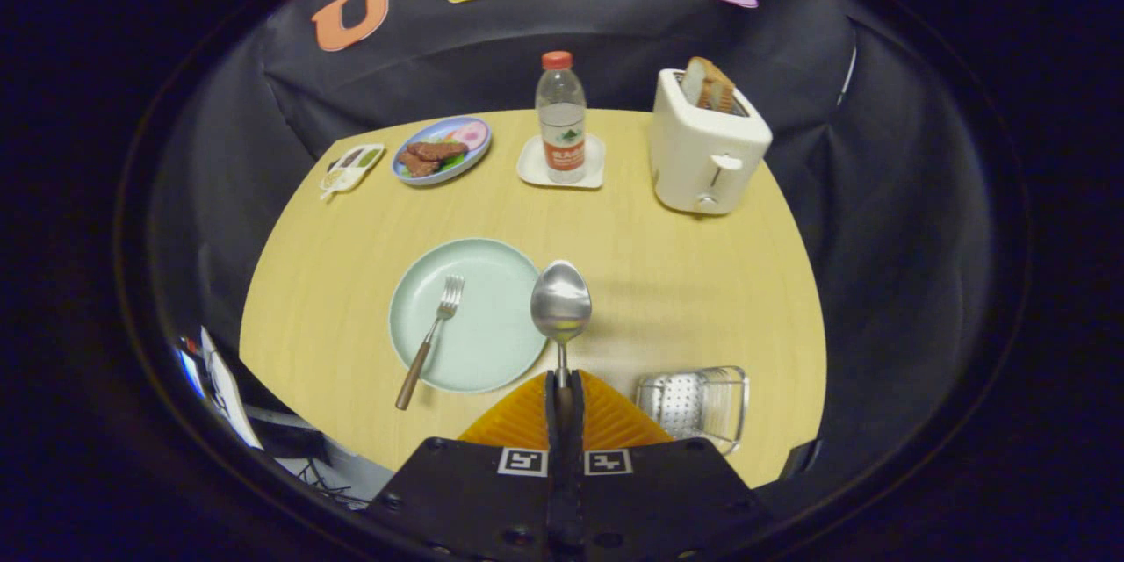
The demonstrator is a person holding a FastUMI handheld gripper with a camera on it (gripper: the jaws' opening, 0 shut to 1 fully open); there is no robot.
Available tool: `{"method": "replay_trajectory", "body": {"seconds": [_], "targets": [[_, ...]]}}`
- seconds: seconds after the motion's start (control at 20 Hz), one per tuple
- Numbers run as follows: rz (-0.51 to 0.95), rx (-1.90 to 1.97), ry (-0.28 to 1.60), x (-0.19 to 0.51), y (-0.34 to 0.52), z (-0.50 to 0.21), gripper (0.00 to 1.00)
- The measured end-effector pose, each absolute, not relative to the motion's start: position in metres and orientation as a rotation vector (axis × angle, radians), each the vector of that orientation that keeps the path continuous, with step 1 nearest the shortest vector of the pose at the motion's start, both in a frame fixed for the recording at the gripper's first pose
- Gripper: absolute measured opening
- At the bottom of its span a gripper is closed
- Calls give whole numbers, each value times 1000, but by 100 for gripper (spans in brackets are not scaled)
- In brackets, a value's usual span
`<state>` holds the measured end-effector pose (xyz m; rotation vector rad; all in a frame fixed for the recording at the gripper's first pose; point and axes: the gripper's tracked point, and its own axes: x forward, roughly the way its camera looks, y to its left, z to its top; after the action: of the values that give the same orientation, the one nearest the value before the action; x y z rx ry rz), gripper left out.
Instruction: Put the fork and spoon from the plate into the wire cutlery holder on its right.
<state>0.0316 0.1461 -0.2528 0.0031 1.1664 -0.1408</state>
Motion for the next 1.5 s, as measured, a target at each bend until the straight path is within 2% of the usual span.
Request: {"method": "replay_trajectory", "body": {"seconds": [0.3,0.85,1.15,1.3,1.4,1.5], "targets": [[-213,33,1307,-17,82,-223,0],[-234,105,1502,-47,68,-253,1],[-262,146,1533,-46,68,-262,1],[-282,169,1510,-38,67,-266,10],[-297,165,1483,-31,66,-264,5],[-298,160,1430,-19,70,-259,13]]}}
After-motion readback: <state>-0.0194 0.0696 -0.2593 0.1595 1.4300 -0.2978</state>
